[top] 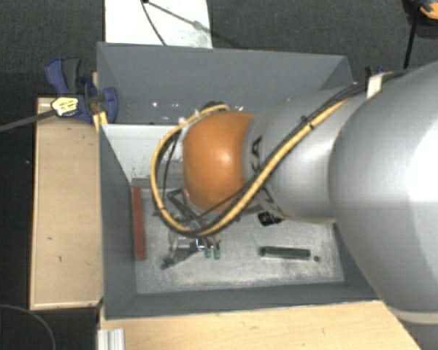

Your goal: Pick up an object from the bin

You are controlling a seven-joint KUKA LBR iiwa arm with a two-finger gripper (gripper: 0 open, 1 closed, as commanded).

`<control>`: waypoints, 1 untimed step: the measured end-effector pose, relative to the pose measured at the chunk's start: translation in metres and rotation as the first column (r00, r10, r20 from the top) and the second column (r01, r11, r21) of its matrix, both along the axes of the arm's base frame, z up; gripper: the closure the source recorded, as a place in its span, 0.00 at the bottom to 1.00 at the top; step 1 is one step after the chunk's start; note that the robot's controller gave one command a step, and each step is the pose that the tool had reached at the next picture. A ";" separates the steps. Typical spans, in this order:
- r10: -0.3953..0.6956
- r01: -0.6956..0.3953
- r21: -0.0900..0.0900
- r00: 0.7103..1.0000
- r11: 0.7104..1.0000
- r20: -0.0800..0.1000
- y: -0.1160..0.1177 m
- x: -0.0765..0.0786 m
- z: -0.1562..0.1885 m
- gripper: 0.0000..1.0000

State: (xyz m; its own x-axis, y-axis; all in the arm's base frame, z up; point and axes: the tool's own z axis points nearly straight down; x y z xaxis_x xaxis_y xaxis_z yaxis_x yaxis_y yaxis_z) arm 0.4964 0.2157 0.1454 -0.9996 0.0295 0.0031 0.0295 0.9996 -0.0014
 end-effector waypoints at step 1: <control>0.008 -0.008 0.002 1.000 1.000 0.005 0.007 0.022 0.030 1.00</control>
Offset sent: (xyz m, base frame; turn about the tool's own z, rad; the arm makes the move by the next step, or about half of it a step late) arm 0.0467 -0.0423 0.0521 0.0125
